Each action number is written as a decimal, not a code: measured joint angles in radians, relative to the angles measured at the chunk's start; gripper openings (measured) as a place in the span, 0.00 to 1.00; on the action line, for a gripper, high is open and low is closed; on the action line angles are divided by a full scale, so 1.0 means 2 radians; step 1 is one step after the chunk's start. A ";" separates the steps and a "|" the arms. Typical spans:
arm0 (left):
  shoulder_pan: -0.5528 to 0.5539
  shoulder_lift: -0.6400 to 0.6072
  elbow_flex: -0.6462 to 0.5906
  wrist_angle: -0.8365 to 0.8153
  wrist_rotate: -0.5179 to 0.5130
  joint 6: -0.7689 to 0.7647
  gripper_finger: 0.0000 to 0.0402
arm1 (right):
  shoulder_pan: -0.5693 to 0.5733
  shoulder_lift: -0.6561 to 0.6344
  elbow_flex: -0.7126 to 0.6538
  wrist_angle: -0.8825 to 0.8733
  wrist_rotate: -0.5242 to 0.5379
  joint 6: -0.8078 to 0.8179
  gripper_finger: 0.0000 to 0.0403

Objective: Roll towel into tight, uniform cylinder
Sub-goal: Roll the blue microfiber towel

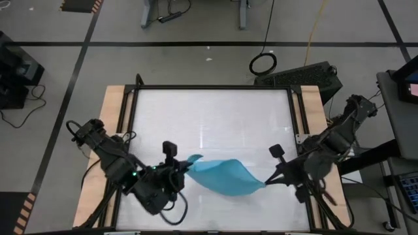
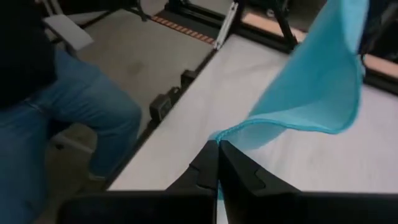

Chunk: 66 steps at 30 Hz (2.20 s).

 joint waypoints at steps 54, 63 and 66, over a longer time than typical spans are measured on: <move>0.204 -0.118 -0.362 0.194 0.127 -0.015 0.01 | -0.245 -0.008 -0.141 -0.080 -0.025 0.022 0.00; 0.143 -0.056 -0.484 0.280 0.184 -0.125 0.01 | -0.167 -0.004 -0.291 0.109 -0.122 0.118 0.00; 0.118 -0.035 -0.499 0.326 0.200 -0.150 0.01 | -0.146 -0.004 -0.325 0.166 -0.132 0.153 0.00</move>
